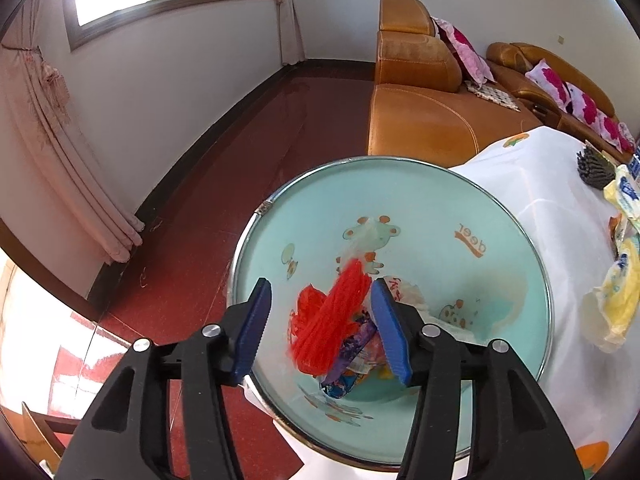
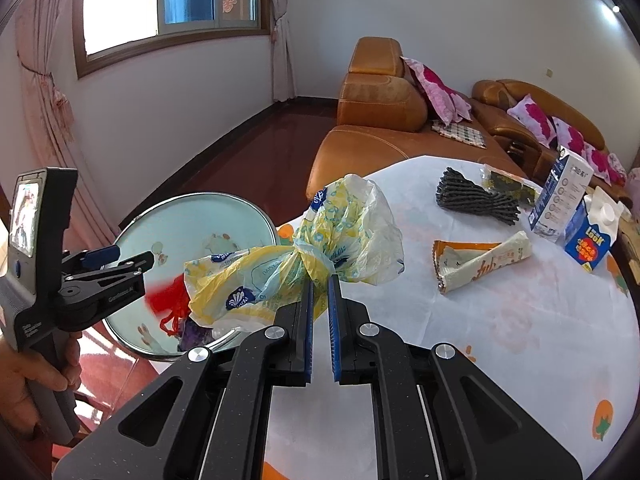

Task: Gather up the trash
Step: 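Open the left gripper to drop the red net while the right drops the yellow-blue bag into the bin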

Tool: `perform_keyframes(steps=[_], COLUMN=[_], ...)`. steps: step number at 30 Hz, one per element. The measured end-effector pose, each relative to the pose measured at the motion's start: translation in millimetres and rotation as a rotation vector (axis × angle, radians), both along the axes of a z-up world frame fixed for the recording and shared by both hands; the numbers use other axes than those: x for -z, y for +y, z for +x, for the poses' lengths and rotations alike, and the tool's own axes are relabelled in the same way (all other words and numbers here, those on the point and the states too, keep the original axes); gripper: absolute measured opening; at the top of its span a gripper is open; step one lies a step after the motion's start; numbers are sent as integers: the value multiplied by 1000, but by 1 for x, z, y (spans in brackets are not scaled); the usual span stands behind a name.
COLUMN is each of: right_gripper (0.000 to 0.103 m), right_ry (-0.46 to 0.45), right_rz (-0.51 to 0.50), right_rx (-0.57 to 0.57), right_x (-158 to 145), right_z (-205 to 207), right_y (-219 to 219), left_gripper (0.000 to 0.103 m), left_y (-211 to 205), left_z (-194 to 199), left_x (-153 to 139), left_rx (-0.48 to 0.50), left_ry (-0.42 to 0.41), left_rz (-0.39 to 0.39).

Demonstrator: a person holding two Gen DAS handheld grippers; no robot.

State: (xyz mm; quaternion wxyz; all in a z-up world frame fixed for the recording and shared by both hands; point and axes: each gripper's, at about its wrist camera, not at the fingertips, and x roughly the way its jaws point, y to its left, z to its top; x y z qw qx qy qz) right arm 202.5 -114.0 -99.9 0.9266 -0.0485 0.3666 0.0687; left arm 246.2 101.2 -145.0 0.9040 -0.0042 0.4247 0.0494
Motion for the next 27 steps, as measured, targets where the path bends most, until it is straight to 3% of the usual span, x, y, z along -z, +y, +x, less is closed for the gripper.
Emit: perform_keyframes(steps=[16, 18, 19, 27], right_gripper=[10, 31, 36, 39], right_ry=[39, 62, 56, 1], right_rz=[-75, -89, -98, -44], right_rx=[-139, -175, -179, -123], right_x=[29, 36, 37, 16], right_z=[33, 36, 35, 19], right_y=[53, 60, 64, 45], left_gripper=[59, 60, 60, 69], left_y=[30, 31, 31, 29], left_z=[-23, -25, -26, -31], left_x=[-20, -21, -22, -26], left_rx=[-99, -103, -104, -119], left_ry=[-33, -33, -33, -36], left_rz=[28, 32, 33, 46])
